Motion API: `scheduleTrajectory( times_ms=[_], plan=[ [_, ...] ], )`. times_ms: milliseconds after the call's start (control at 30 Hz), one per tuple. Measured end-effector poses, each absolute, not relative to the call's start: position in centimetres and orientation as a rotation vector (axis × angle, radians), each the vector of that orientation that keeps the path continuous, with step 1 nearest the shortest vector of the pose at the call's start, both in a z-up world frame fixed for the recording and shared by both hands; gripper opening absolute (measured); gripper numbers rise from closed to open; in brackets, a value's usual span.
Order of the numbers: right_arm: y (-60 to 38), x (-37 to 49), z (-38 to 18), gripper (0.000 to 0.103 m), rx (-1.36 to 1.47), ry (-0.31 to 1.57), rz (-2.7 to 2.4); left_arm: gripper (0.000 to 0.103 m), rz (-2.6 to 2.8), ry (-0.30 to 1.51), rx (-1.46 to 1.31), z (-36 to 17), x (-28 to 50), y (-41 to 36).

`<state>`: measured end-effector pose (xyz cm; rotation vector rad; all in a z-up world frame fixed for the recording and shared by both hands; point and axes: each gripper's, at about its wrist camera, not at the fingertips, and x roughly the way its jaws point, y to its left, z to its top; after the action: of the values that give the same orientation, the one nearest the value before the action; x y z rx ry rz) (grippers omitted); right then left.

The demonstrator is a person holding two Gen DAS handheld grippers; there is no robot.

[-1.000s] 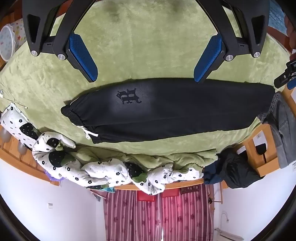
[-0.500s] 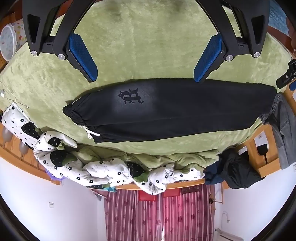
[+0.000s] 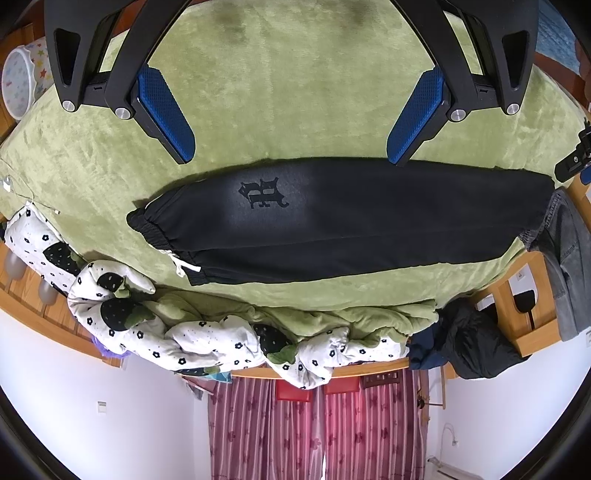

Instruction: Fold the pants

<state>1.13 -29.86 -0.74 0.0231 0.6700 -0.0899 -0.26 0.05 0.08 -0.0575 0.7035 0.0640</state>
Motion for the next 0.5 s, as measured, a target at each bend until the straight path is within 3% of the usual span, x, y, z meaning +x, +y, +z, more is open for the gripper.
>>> scheduleTrajectory(
  times_ms=[500],
  plan=[
    [-29.84, 1.04, -0.59, 0.102, -0.002, 0.671, -0.093, 0.103, 0.062, 0.706, -0.058, -0.18, -0.23, 0.16]
  ],
)
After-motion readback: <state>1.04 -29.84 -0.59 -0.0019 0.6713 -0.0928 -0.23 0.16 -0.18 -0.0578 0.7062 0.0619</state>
